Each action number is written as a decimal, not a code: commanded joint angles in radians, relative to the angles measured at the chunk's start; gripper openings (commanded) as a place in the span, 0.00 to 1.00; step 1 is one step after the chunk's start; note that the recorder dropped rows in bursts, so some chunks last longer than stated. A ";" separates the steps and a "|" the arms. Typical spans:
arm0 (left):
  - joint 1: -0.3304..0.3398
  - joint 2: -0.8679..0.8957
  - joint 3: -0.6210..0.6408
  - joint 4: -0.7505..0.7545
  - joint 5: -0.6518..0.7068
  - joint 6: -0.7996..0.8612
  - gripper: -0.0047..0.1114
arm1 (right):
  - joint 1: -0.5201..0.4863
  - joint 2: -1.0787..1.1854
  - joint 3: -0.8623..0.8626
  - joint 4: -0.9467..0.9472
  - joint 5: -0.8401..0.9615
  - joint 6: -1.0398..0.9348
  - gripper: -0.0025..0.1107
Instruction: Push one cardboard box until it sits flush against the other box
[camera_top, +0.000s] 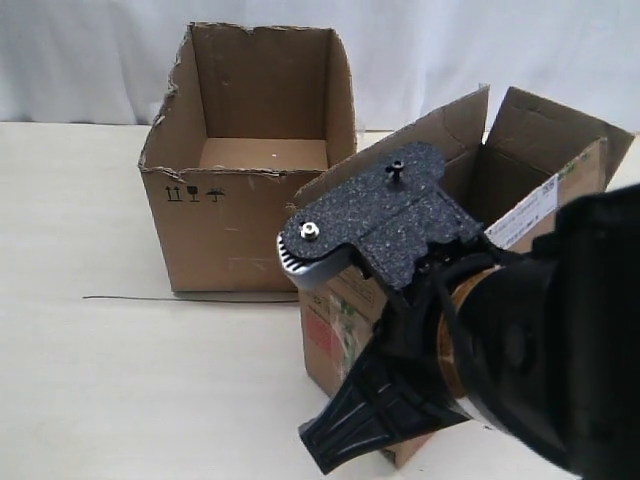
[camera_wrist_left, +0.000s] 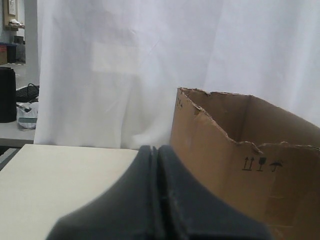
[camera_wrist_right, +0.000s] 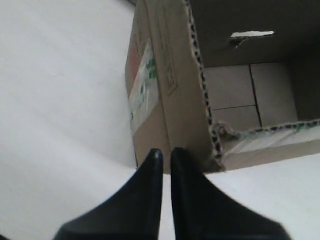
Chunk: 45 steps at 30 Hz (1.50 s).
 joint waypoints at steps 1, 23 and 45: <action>-0.009 -0.003 0.004 0.005 -0.008 -0.005 0.04 | 0.001 -0.001 -0.006 -0.087 0.056 0.014 0.07; -0.009 -0.003 0.004 0.002 -0.008 -0.005 0.04 | -0.115 -0.001 0.137 -0.342 0.056 0.103 0.07; -0.009 -0.003 0.004 0.005 -0.008 -0.005 0.04 | -0.272 -0.001 0.193 -0.449 -0.069 0.127 0.07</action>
